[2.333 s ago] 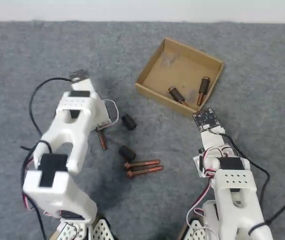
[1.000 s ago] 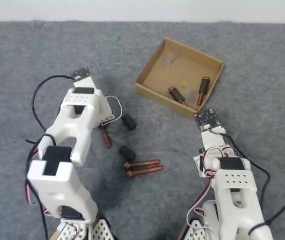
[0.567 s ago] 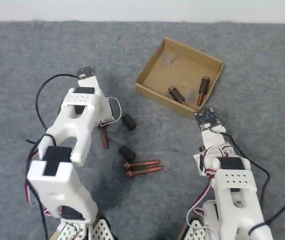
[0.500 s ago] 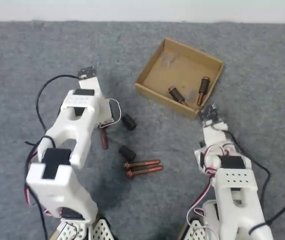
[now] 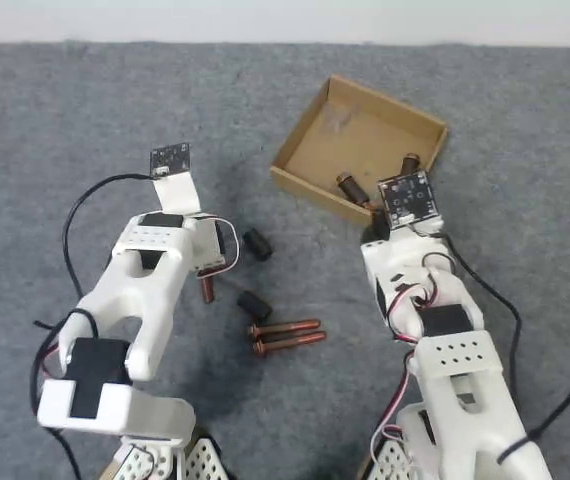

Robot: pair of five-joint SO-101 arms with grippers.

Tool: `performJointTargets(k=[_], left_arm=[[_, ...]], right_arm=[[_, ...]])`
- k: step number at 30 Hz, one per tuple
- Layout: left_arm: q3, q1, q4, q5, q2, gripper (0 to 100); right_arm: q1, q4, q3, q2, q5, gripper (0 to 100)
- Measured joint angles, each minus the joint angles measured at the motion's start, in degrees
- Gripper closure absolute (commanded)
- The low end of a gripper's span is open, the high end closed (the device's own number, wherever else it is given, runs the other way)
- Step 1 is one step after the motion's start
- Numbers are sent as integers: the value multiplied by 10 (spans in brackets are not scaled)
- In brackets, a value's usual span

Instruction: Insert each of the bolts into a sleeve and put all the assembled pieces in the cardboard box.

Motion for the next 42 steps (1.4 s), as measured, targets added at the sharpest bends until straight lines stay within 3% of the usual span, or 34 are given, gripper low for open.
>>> performJointTargets(k=[7, 15, 32, 34, 42], left_arm=[[0, 0, 0, 0, 0, 991], [0, 0, 0, 0, 0, 991], [0, 0, 0, 0, -2, 990], [0, 0, 0, 0, -2, 990], [0, 0, 0, 0, -2, 990]], right_arm=[[-84, -116, 32, 5, -18, 991], [-132, -476, 75, 180, -113, 991], [-135, -1066, 2, 665, -118, 991], [-150, -1132, 12, 704, -86, 991], [-210, -1202, 126, 726, -36, 991]])
